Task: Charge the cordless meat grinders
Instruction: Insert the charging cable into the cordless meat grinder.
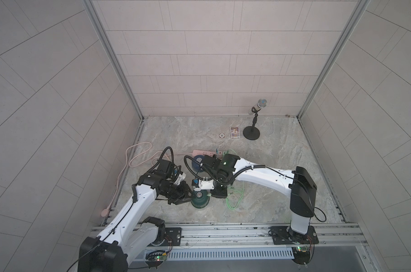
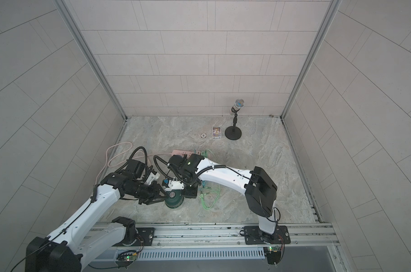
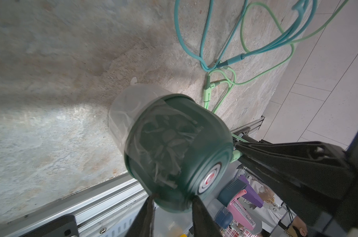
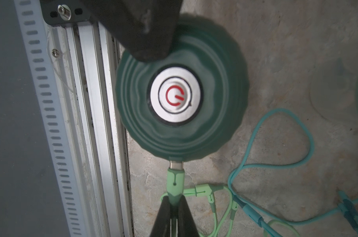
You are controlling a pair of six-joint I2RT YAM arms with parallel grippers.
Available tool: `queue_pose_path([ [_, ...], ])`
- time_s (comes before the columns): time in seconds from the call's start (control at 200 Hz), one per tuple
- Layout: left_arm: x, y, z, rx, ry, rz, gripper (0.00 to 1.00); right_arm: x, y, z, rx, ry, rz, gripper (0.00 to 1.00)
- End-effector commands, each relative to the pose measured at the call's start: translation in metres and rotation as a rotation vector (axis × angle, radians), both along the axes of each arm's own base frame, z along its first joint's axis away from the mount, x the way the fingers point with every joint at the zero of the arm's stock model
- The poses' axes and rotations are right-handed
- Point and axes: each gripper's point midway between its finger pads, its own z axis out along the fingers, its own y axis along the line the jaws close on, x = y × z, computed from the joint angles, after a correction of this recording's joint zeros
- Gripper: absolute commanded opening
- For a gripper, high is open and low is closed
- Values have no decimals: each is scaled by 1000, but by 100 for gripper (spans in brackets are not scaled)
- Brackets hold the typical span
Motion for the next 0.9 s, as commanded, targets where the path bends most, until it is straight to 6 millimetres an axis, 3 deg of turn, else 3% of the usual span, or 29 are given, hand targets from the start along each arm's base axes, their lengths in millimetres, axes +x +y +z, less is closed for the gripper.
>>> queue_pose_path([
  [0.0, 4, -2, -10, 28, -15, -13, 32, -2, 34, 9, 125, 2, 43, 9],
  [0.896, 4, -11, -9, 28, -33, -46, 32, 4, 47, 18, 160, 1, 40, 9],
])
